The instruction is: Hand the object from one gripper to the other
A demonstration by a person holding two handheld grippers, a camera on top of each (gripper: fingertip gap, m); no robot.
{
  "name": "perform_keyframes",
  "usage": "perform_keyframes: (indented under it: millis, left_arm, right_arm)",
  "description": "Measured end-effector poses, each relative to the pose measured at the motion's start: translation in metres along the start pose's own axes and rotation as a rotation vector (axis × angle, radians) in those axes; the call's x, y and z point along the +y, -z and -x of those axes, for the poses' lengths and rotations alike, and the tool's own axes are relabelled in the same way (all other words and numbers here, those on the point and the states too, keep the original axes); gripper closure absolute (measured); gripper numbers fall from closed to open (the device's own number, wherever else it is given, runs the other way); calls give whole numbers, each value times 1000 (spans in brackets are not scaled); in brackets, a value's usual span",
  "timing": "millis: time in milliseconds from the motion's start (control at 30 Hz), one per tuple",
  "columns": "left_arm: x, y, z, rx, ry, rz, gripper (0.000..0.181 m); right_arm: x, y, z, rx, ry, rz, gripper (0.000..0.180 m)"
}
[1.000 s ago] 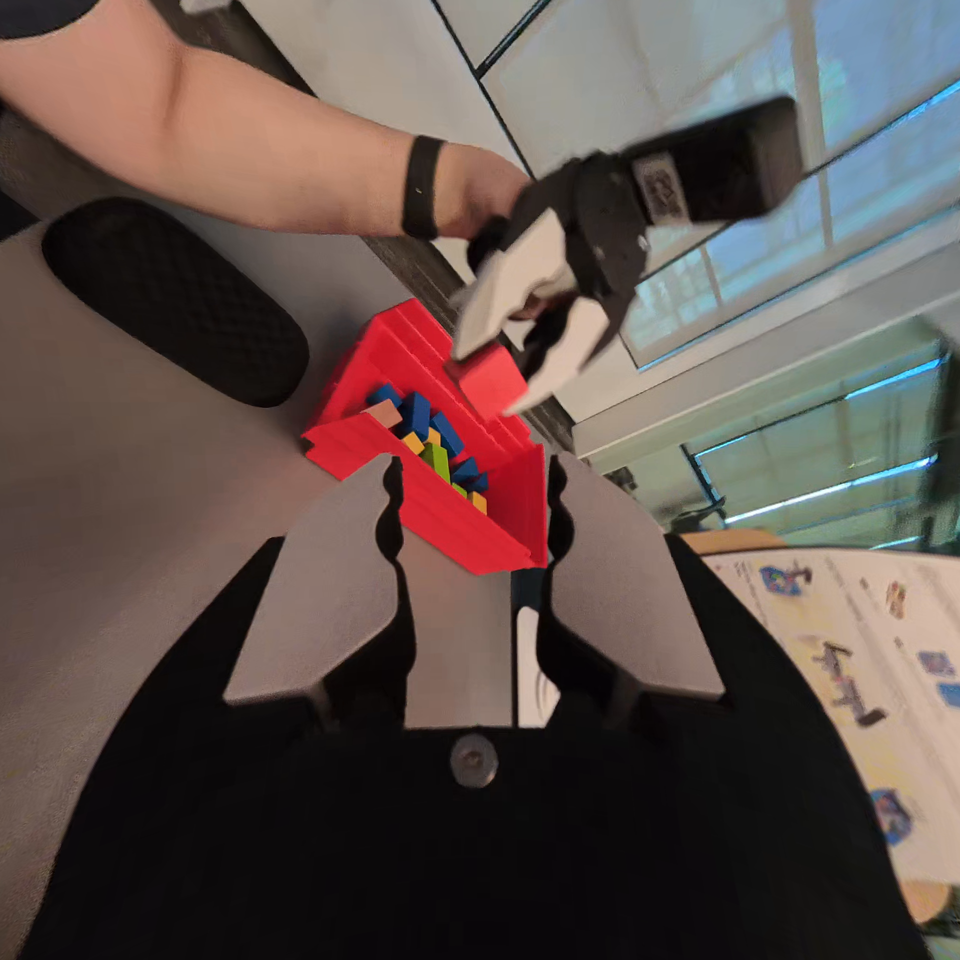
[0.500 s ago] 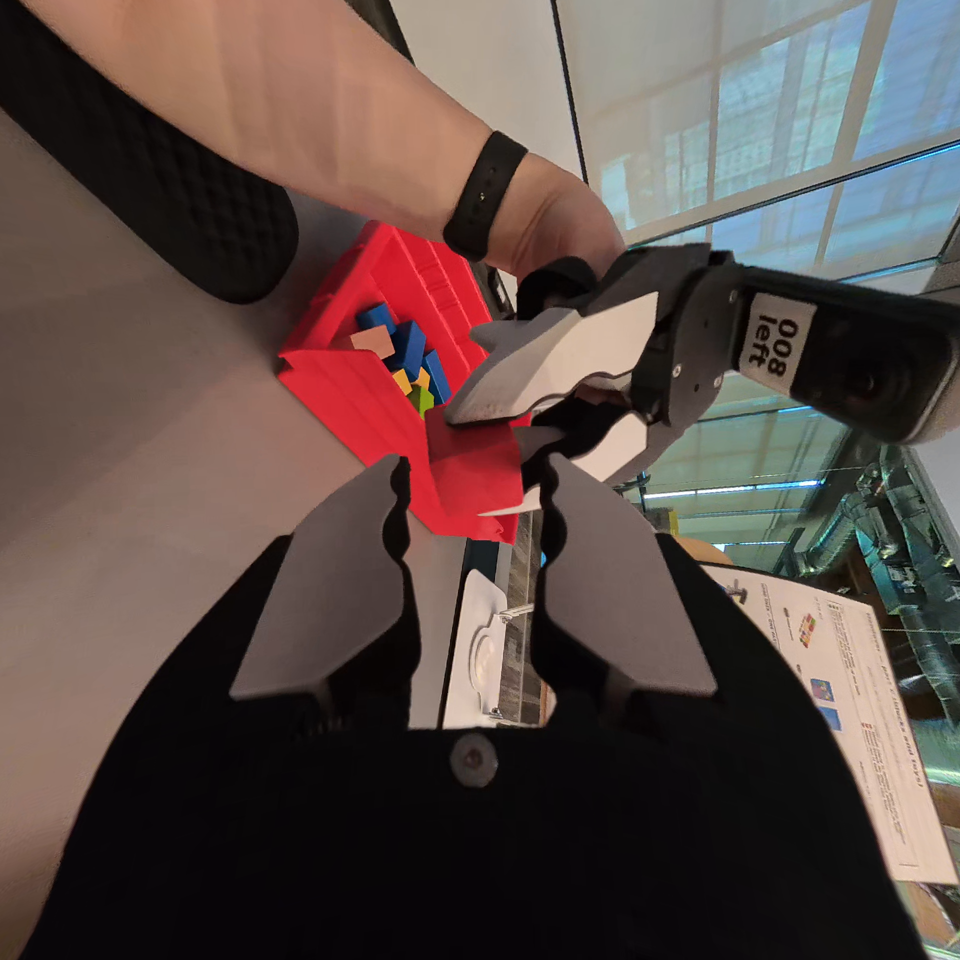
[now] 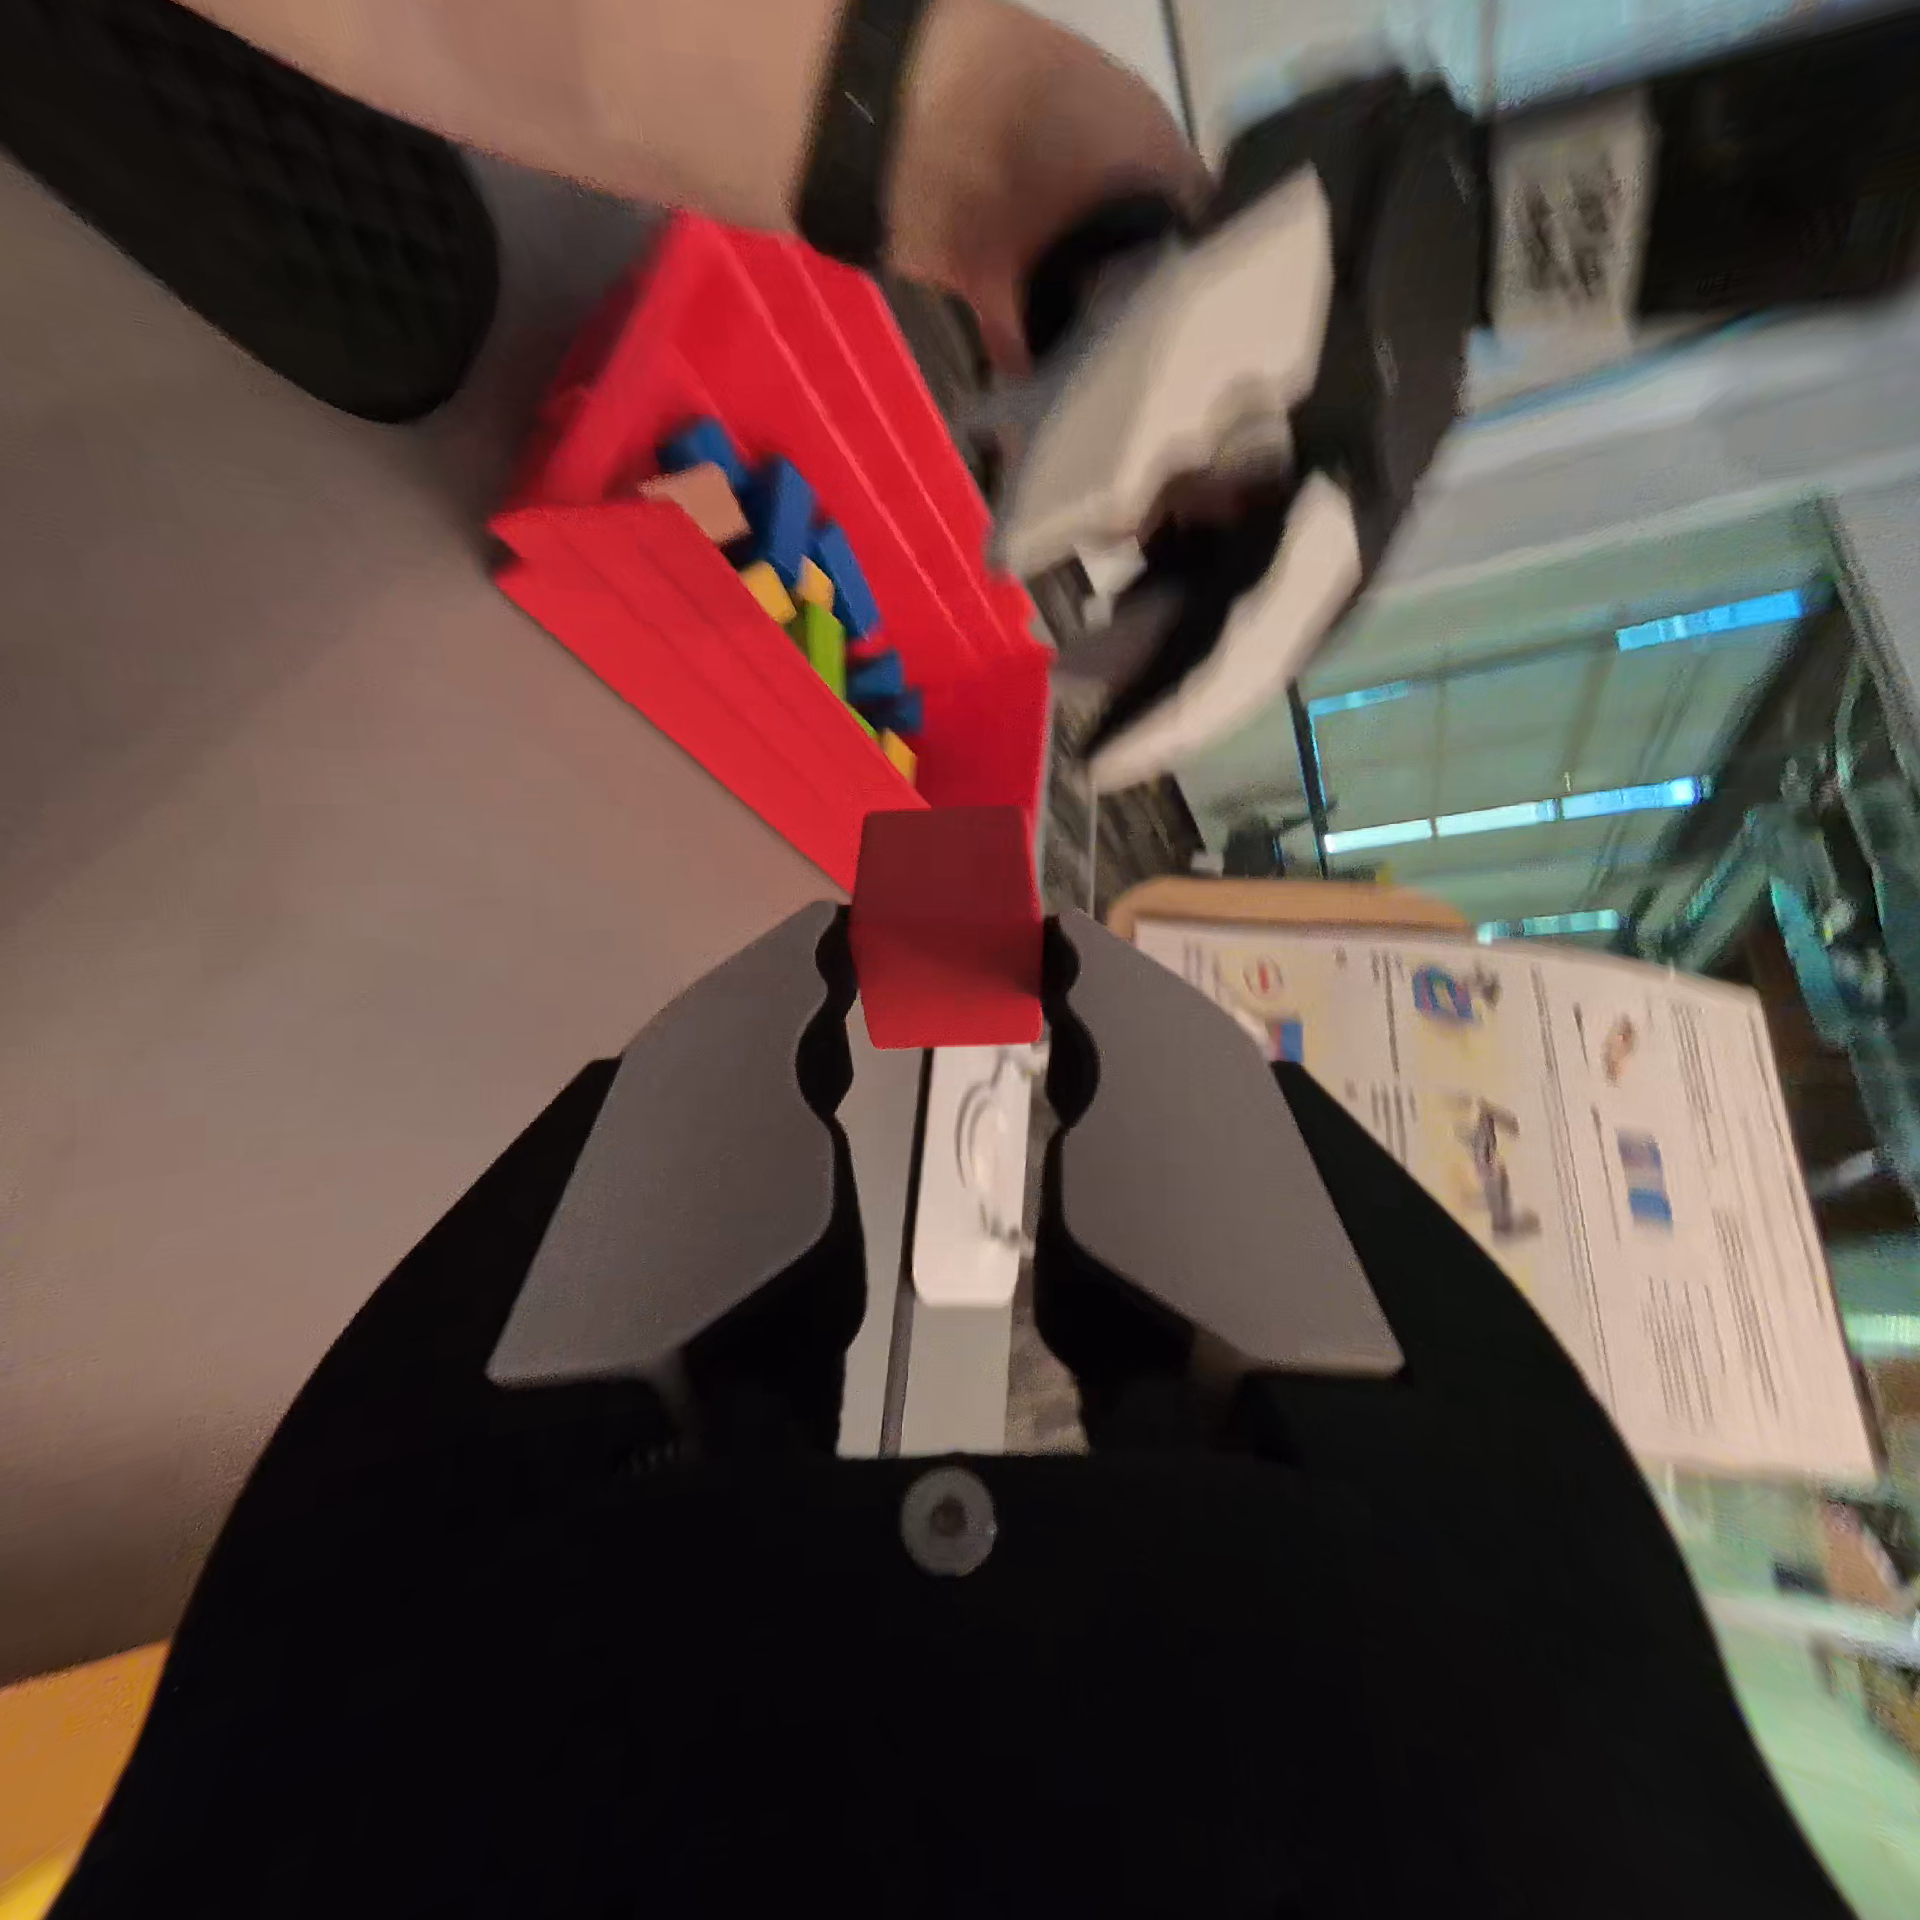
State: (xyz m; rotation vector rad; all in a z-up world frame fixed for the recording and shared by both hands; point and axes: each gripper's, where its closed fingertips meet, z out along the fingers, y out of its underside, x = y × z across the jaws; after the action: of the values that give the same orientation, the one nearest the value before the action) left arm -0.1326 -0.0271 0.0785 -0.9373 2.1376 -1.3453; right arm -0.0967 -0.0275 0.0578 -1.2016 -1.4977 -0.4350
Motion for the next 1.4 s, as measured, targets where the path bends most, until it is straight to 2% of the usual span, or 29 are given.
perform_keyframes:
  millis: [100, 200, 267, 367, 467, 567, 600, 667, 733, 800, 900, 1067, 1200, 1333, 1400]
  left_arm:
    - [-29, 34, 8, -172, -62, -196, 141]
    - [-57, 72, 11, -343, -136, -452, 144]
    - [-69, 93, 10, -431, -183, -610, 152]
    - [-61, 95, 23, -508, -141, -565, 154]
    - [-53, 90, 40, -571, -65, -514, 144]
    - [-43, 85, 60, -643, 65, -450, 140]
    - [-39, 79, 60, -616, 88, -422, 143]
    - [-41, 70, 58, -557, 92, -427, 157]
    - [-48, 72, 62, -582, 61, -496, 169]
    - [-52, 75, 65, -634, 8, -532, 174]
    - [-44, 68, 69, -643, 9, -469, 162]
    - [-31, 53, 69, -624, -43, -355, 165]
    - [-25, 49, 69, -557, 23, -355, 166]
    - [-20, 68, 77, -617, 60, -375, 171]
    - [-5, 85, 83, -713, 93, -290, 168]
  right_arm:
    - [58, 36, -38, 102, -245, 80, 145]
    - [156, 74, -67, 275, -629, 284, 145]
    - [230, 93, -46, 280, -984, 498, 145]
    - [311, 103, 7, 292, -1430, 728, 145]
    - [354, 99, 56, 252, -1593, 926, 145]
    - [370, 92, 83, 226, -1665, 1048, 145]
    - [373, 91, 90, 213, -1694, 1091, 145]
    - [378, 89, 102, 189, -1721, 1163, 145]
    - [386, 89, 108, 205, -1698, 1217, 145]
    - [390, 90, 110, 215, -1681, 1248, 145]
    - [393, 90, 109, 236, -1666, 1263, 144]
    - [399, 90, 116, 224, -1643, 1314, 145]
    - [398, 85, 118, 204, -1673, 1277, 144]
    - [392, 87, 100, 235, -1649, 1219, 139]
    - [385, 88, 87, 247, -1620, 1185, 137]
